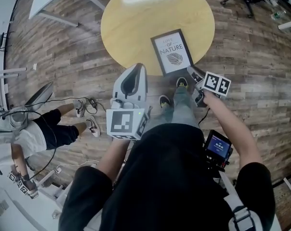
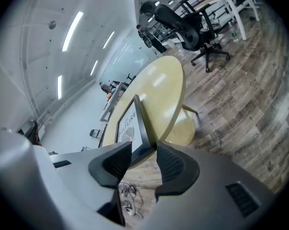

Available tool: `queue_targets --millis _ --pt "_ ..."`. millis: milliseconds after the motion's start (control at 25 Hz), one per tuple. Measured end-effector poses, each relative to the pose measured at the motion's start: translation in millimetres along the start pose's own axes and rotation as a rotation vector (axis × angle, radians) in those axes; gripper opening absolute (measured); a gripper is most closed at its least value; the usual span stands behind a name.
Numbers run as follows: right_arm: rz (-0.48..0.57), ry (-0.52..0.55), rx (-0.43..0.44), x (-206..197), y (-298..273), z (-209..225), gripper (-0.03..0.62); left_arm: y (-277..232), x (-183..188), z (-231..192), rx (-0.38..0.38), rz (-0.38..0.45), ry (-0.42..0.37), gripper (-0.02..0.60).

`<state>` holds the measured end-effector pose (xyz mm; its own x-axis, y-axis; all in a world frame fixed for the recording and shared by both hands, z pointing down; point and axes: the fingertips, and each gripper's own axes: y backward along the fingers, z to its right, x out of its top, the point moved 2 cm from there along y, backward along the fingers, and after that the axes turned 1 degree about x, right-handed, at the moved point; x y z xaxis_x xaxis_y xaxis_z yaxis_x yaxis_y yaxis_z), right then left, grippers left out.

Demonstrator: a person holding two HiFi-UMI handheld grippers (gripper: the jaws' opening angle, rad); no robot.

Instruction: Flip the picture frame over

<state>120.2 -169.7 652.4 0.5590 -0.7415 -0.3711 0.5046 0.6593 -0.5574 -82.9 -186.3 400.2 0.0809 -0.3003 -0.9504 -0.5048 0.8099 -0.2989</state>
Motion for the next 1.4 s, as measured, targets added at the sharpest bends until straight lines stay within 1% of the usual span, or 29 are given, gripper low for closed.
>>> queue_targets --millis 200,240,320,400,560,680,800,920,1000,1040,1120,1240,1320,1400 --pt "0.023 0.225 -0.100 9.4 8.4 -7.7 0.164 11.0 6.4 -2.1 -0.005 0.032 -0.008 0.029" --pt "0.019 0.263 -0.107 10.1 8.6 -10.0 0.164 13.1 7.9 -2.5 -0.005 0.037 -0.007 0.029" --pt "-0.022 0.324 -0.108 4.6 5.3 -12.2 0.166 18.5 10.0 -2.7 -0.006 0.046 -0.006 0.029" --pt "-0.063 0.350 -0.119 -0.6 1.5 -14.4 0.166 23.9 12.0 -3.2 -0.002 0.056 -0.009 0.029" --pt "-0.102 0.317 -0.167 -6.4 -0.3 -12.7 0.167 32.0 19.2 -9.0 0.009 0.072 -0.006 0.029" --pt "-0.146 0.376 -0.196 -11.2 -3.8 -13.9 0.170 36.2 21.7 -16.2 0.014 0.078 -0.002 0.029" --pt "-0.132 0.413 -0.221 -9.9 1.0 -13.7 0.170 43.9 19.3 -16.8 0.017 0.088 -0.001 0.029" --pt "-0.082 0.477 -0.219 -3.9 8.8 -23.6 0.170 52.0 18.8 -20.0 0.022 0.101 -0.001 0.029" --pt "-0.025 0.576 -0.204 10.4 17.2 -45.2 0.169 54.8 22.3 -23.2 0.025 0.116 0.001 0.029" --pt "0.012 0.633 -0.181 18.5 23.8 -62.5 0.169 56.3 24.5 -24.4 0.027 0.125 0.006 0.029" --pt "0.104 0.761 -0.106 32.9 42.5 -108.1 0.169 60.2 30.0 -25.0 0.029 0.143 0.019 0.029" --pt "0.275 0.946 0.018 55.7 84.9 -187.3 0.169 62.3 43.9 -18.8 0.017 0.175 0.033 0.029" --pt "0.388 1.006 0.089 68.9 115.5 -235.0 0.169 62.8 53.8 -12.4 0.005 0.195 0.040 0.029" --pt "0.486 1.023 0.170 73.2 142.2 -274.6 0.164 67.1 61.2 -7.2 -0.007 0.206 0.049 0.029"
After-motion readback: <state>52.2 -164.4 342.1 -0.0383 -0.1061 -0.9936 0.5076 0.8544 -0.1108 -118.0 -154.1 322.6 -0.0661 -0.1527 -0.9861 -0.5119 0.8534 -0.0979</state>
